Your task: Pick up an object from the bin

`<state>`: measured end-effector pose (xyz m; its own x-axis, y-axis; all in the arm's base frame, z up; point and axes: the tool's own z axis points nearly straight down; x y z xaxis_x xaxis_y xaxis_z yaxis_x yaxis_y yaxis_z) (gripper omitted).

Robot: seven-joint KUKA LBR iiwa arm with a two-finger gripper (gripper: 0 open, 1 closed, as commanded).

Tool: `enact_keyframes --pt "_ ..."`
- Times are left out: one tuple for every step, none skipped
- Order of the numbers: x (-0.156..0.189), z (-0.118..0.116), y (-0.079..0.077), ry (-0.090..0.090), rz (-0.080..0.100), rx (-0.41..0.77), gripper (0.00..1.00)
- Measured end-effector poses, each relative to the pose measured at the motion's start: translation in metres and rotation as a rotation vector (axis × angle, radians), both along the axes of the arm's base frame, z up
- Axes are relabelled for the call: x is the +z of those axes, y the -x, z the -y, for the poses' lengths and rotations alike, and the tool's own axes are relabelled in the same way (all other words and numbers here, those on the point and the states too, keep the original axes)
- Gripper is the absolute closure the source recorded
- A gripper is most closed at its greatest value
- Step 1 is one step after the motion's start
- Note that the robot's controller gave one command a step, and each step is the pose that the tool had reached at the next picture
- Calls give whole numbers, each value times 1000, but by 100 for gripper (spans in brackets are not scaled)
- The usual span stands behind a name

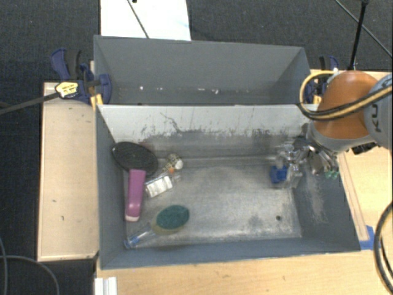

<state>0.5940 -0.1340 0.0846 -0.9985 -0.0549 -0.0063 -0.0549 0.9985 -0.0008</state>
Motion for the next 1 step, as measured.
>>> enact_keyframes --pt "166 -17 24 2 5 112 100"
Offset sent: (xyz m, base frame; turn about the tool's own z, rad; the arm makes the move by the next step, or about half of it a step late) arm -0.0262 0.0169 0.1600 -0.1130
